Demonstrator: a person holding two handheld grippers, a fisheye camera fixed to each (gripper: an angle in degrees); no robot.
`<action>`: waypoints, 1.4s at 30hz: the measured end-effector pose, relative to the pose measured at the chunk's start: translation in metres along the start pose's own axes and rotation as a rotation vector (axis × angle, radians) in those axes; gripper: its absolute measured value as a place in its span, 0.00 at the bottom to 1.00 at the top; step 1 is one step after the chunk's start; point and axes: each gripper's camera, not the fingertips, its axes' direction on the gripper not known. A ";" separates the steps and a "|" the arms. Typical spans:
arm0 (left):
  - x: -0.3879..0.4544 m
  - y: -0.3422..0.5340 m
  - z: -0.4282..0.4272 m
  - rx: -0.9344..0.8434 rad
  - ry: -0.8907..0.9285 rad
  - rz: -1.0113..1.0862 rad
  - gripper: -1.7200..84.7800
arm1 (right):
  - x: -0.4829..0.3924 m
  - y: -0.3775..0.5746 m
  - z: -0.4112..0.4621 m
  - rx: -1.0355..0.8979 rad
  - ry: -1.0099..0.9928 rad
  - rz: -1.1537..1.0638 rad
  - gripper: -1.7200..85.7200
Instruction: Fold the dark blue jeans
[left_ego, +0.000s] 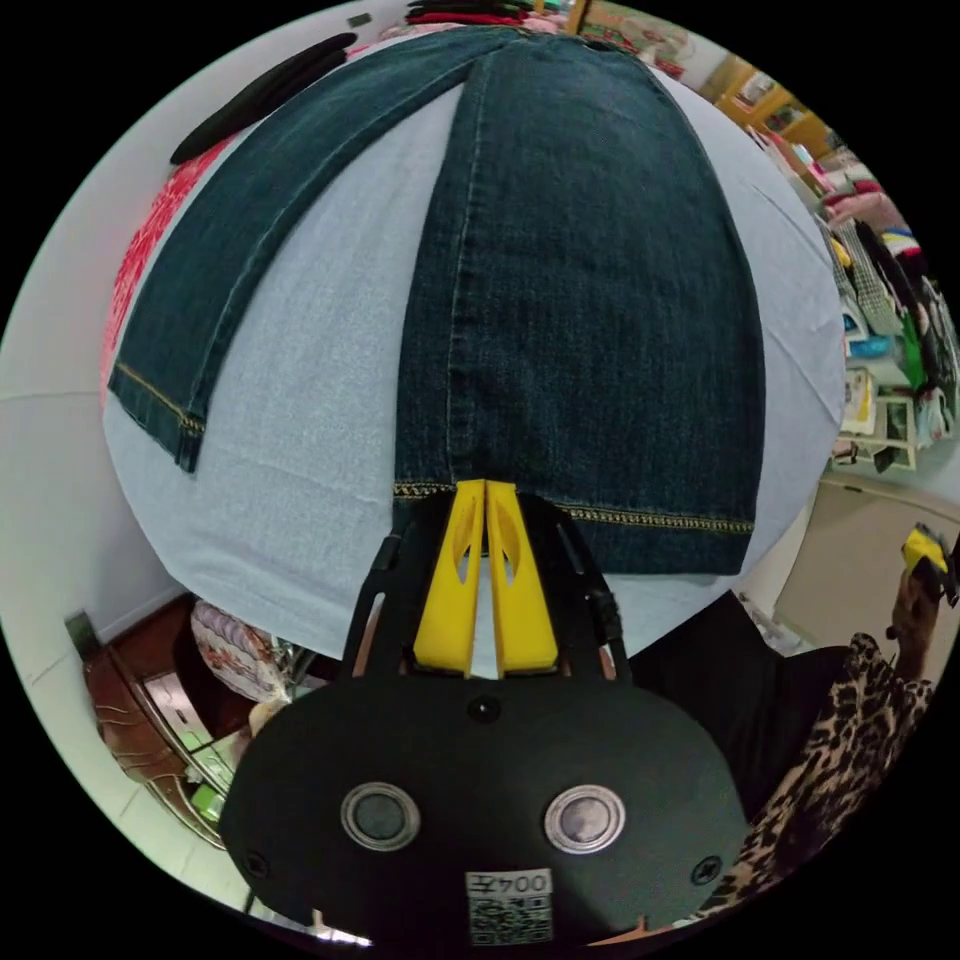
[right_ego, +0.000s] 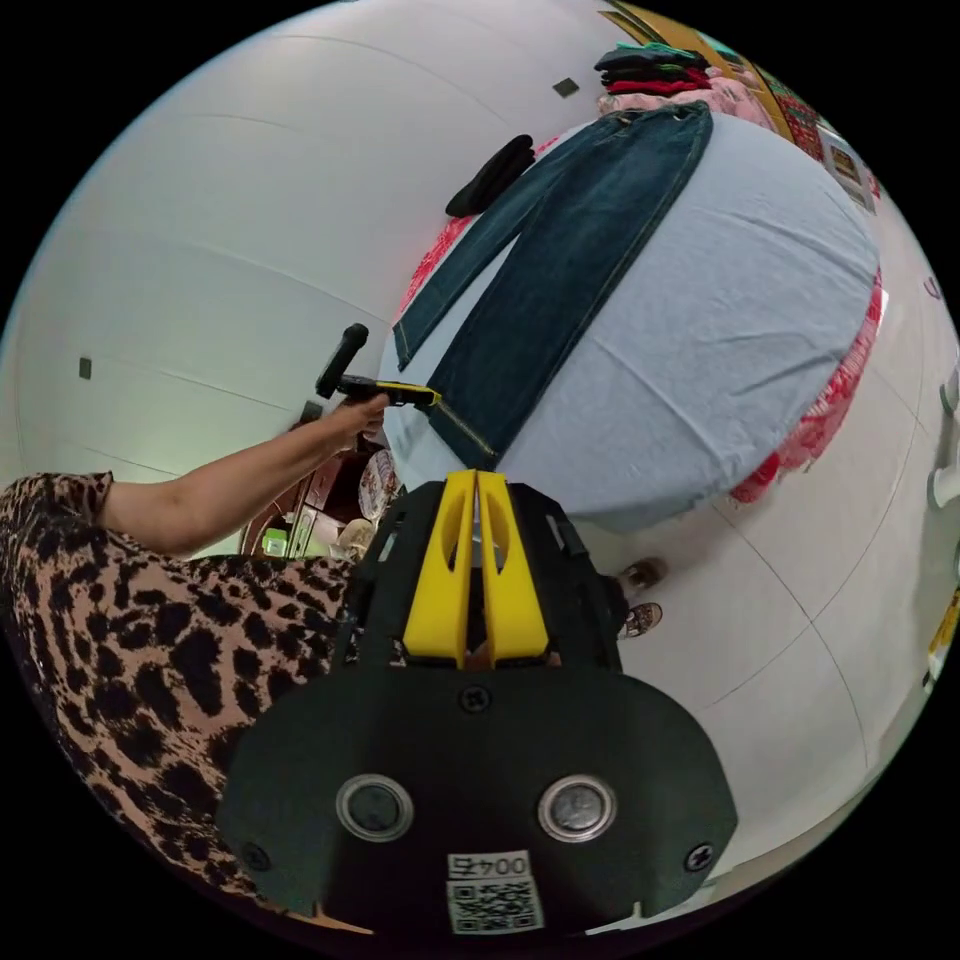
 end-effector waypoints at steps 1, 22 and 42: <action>-0.001 0.002 0.002 0.012 0.020 -0.027 0.02 | 0.004 -0.001 -0.014 0.000 -0.006 0.005 0.01; 0.038 0.033 0.025 0.195 0.099 -0.716 0.02 | 0.091 -0.333 -0.258 -0.121 0.038 -0.237 0.01; 0.381 -0.008 -0.006 0.417 0.381 -1.108 0.02 | 0.161 -0.750 -0.344 -0.679 0.025 -0.619 0.12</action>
